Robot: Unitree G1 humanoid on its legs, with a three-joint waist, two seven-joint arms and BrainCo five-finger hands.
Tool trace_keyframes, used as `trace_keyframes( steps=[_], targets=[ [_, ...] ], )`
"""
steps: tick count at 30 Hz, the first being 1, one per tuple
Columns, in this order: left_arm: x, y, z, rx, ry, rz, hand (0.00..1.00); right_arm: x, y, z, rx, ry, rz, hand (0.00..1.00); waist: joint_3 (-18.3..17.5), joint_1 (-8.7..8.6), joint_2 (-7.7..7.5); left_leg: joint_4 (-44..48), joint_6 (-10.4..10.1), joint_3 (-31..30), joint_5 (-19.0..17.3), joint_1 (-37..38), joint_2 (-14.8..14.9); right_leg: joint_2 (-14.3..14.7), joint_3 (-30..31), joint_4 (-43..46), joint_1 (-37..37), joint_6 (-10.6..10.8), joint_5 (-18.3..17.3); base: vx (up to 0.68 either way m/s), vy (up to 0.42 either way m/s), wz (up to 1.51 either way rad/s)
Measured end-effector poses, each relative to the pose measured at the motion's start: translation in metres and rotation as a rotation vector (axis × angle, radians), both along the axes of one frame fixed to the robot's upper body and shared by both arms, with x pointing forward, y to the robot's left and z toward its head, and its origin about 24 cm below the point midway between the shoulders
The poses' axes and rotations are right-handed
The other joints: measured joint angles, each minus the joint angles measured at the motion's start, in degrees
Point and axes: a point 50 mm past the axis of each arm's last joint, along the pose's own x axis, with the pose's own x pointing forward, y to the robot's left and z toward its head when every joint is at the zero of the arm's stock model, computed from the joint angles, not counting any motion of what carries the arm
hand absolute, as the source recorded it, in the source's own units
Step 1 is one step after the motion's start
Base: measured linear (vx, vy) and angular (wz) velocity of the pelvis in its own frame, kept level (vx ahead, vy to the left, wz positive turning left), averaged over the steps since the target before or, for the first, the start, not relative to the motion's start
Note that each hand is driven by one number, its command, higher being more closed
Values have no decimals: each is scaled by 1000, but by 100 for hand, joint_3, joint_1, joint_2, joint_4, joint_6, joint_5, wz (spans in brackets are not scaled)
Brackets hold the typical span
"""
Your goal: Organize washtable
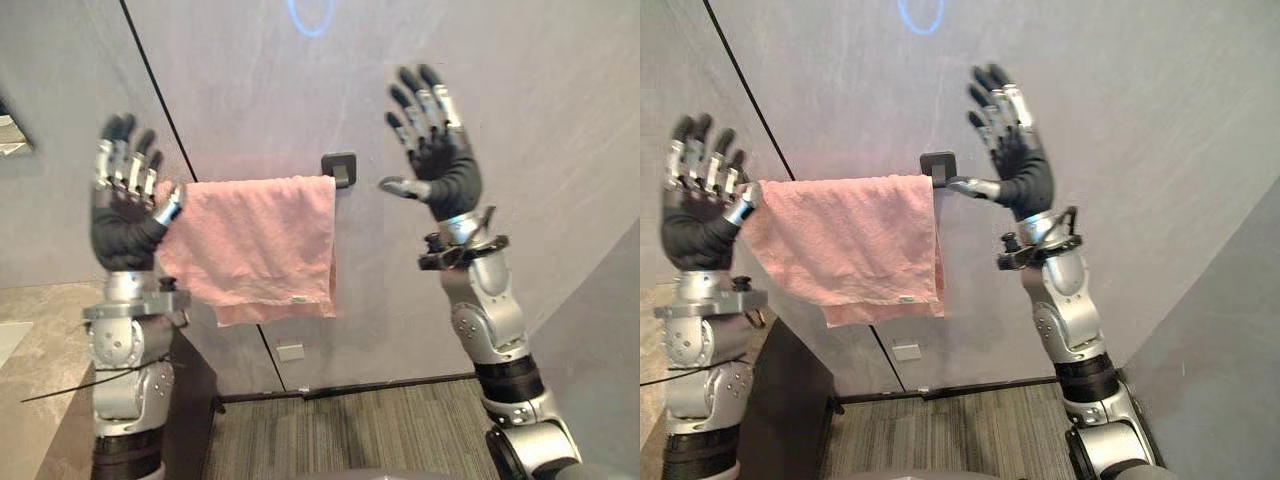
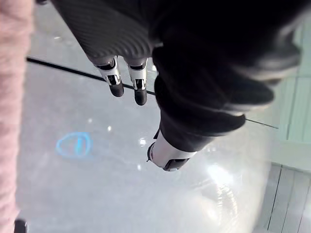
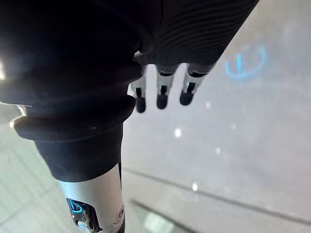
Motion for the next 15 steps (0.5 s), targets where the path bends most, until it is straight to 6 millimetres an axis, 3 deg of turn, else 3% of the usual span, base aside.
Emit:
trace_keyframes(
  steps=[2, 5, 8, 15],
  targets=[
    [2, -3, -8, -64, 18, -53, 0, 2, 17, -2, -46, 2, 88, 0, 16, 4, -24, 1, -1, -60, 5, 19, 0, 2, -42, 14, 45, -33, 26, 60, 0, 8],
    [4, -5, -15, -123, 32, -104, 0, 3, 25, -9, -78, 20, 132, 0, 52, 8, -78, 0, -6, -103, 8, 58, -3, -3, -123, 14, 130, -25, 18, 41, 6, 14],
    [0, -5, -34, -200, 93, -143, 0, 4, 42, -17, -147, 40, 204, 0, 147, 6, -132, -1, -6, -106, 6, 7, -19, -16, -134, 13, 87, 1, -9, 6, 3, 2],
    [-6, -5, -56, -284, 147, -161, 0, 1, 59, -29, -209, 65, 277, 0, 381, 86, -169, -2, -9, -115, 8, -176, 5, -4, -165, 13, -75, 23, -58, 10, -3, 1]
  ],
)
